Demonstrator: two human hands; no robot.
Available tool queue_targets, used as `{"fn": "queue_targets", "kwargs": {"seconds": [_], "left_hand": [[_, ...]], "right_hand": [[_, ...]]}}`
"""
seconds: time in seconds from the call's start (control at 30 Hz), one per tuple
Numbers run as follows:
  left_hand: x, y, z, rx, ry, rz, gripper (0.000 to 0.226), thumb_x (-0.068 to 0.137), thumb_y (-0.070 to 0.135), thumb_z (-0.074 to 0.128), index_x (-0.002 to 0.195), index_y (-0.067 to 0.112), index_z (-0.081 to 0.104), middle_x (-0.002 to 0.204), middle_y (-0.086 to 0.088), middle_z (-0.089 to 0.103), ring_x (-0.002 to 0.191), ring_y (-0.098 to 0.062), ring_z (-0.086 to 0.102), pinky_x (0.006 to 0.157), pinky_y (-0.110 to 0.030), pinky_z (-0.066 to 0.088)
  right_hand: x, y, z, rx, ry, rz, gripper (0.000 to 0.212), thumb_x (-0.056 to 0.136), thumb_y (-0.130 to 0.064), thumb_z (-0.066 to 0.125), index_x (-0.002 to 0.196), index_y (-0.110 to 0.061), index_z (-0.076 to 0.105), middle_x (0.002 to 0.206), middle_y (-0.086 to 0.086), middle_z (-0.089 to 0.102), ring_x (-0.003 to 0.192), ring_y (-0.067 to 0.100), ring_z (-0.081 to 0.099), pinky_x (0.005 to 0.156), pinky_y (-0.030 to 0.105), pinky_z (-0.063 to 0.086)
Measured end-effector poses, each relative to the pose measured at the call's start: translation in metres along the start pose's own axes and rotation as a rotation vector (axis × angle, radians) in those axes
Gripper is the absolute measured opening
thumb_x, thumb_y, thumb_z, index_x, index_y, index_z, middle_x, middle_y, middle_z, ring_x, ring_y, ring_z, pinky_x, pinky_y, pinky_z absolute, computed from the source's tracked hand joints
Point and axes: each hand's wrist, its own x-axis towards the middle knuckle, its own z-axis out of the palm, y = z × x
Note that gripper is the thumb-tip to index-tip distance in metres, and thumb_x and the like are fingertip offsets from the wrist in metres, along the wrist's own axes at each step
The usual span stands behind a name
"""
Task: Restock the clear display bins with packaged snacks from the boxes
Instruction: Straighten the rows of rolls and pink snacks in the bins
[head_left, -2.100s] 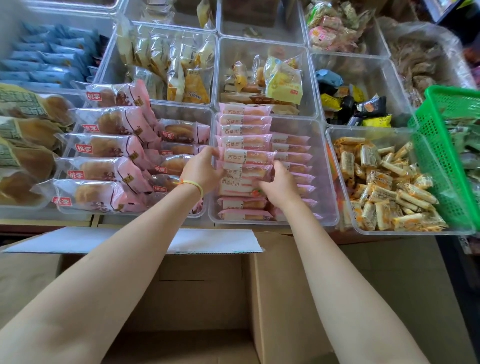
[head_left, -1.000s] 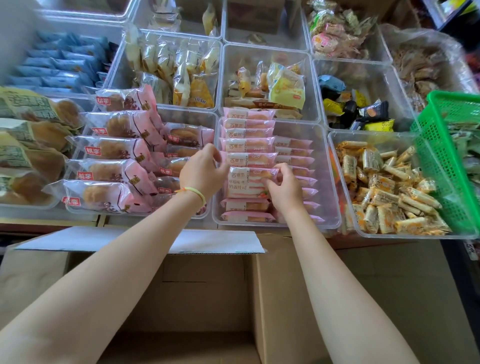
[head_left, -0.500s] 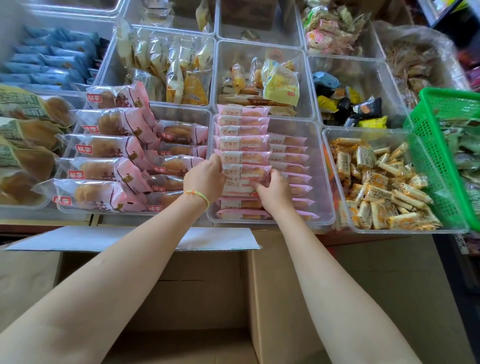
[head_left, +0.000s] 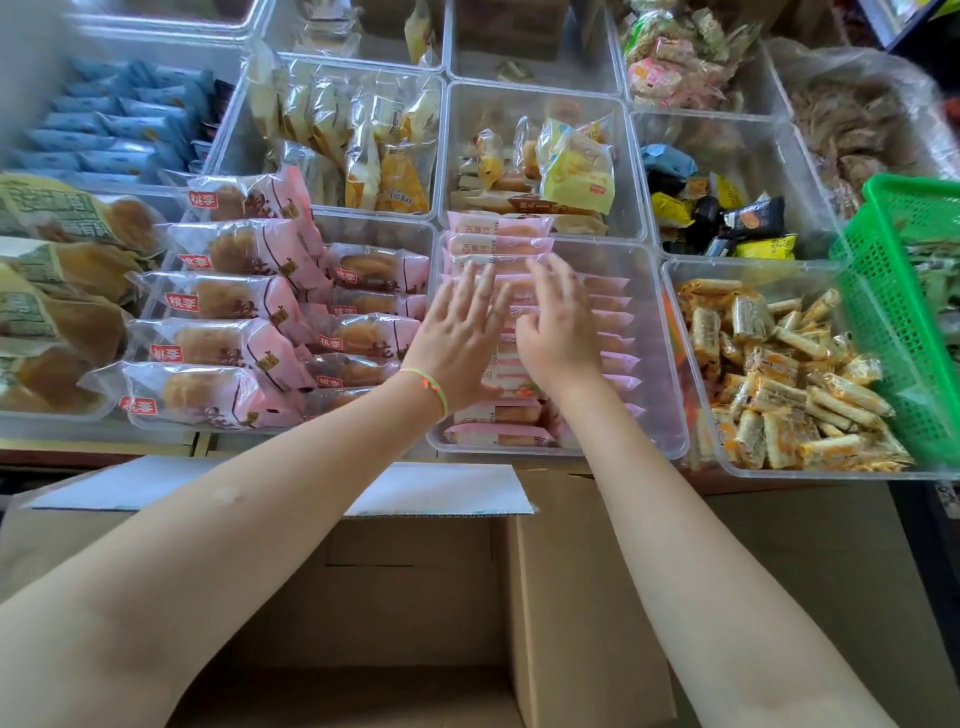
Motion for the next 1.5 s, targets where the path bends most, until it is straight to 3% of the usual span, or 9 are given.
{"fn": "queue_targets", "kwargs": {"seconds": [0.1,0.27,0.43,0.67,0.8,0.93,1.13,1.37,1.5], "left_hand": [[0.012,0.009,0.009,0.013,-0.017,0.006,0.117,0.085,0.076,0.043,0.152,0.004,-0.019,0.160,-0.024,-0.017,0.147,-0.043,-0.015,0.121,-0.052,-0.004],[0.021,0.008,0.027,-0.020,0.032,-0.014,0.107,0.091,0.066,0.045,0.152,0.005,-0.019,0.160,-0.024,-0.017,0.147,-0.043,-0.014,0.121,-0.054,-0.002],[0.022,0.005,0.034,-0.014,0.064,0.024,0.106,0.090,0.065,0.044,0.152,0.007,-0.020,0.160,-0.024,-0.015,0.148,-0.043,-0.013,0.121,-0.055,0.000],[0.023,0.006,0.031,0.021,0.051,0.033,0.116,0.084,0.075,0.046,0.153,0.006,-0.017,0.161,-0.025,-0.009,0.148,-0.045,-0.008,0.120,-0.056,0.002],[0.028,0.015,0.029,0.022,0.089,0.010,0.107,0.088,0.066,0.047,0.154,0.005,-0.010,0.160,-0.028,-0.005,0.147,-0.049,-0.004,0.119,-0.059,0.004],[0.038,0.017,0.031,-0.029,0.122,0.008,0.078,0.099,0.045,0.030,0.154,0.008,-0.011,0.161,-0.026,-0.008,0.147,-0.047,-0.008,0.119,-0.059,0.002],[0.045,0.009,0.031,-0.090,0.096,0.011,0.103,0.085,0.074,0.034,0.155,0.014,-0.012,0.161,-0.026,-0.010,0.147,-0.048,-0.010,0.119,-0.059,0.002],[0.045,0.008,0.031,-0.095,0.102,0.027,0.104,0.084,0.078,0.033,0.156,0.016,-0.009,0.162,-0.025,-0.004,0.147,-0.048,-0.005,0.119,-0.060,0.001],[0.047,0.007,0.030,-0.091,0.077,0.028,0.103,0.084,0.078,0.030,0.156,0.017,-0.009,0.161,-0.025,-0.006,0.147,-0.048,-0.006,0.118,-0.061,0.001]], "right_hand": [[0.022,0.001,0.003,0.166,0.003,0.145,0.048,0.101,-0.009,0.038,0.148,-0.013,0.042,0.155,0.009,0.036,0.142,0.025,0.035,0.115,0.038,0.031],[0.035,0.009,0.000,0.500,-0.098,0.529,0.030,0.098,-0.028,0.050,0.125,-0.016,0.055,0.118,0.001,0.060,0.110,0.020,0.056,0.086,0.032,0.042],[0.014,0.014,0.013,0.532,-0.108,0.537,0.030,0.099,-0.034,0.049,0.124,-0.017,0.052,0.107,-0.005,0.058,0.100,0.017,0.054,0.082,0.033,0.039],[0.023,0.018,0.004,0.630,-0.107,0.564,0.034,0.097,-0.037,0.054,0.125,-0.017,0.054,0.113,-0.006,0.059,0.097,0.007,0.054,0.076,0.024,0.039],[0.036,0.015,0.002,0.753,-0.091,0.563,0.043,0.102,-0.040,0.046,0.140,-0.020,0.051,0.137,-0.003,0.052,0.120,0.010,0.046,0.097,0.028,0.034],[0.038,0.017,0.003,0.827,-0.121,0.623,0.051,0.104,-0.045,0.041,0.148,-0.021,0.045,0.153,0.000,0.042,0.138,0.014,0.038,0.099,0.027,0.030],[0.038,0.020,0.007,0.839,-0.130,0.587,0.052,0.105,-0.046,0.039,0.151,-0.023,0.042,0.160,-0.001,0.034,0.146,0.014,0.030,0.104,0.025,0.025],[0.037,0.031,0.001,0.758,-0.132,0.587,0.061,0.101,-0.060,0.036,0.150,-0.025,0.044,0.158,0.001,0.036,0.146,0.020,0.031,0.110,0.031,0.025],[0.078,0.072,0.023,0.735,-0.080,0.652,0.100,0.064,-0.101,0.033,0.141,-0.039,0.049,0.150,0.003,0.045,0.143,0.037,0.033,0.116,0.064,0.019]]}}
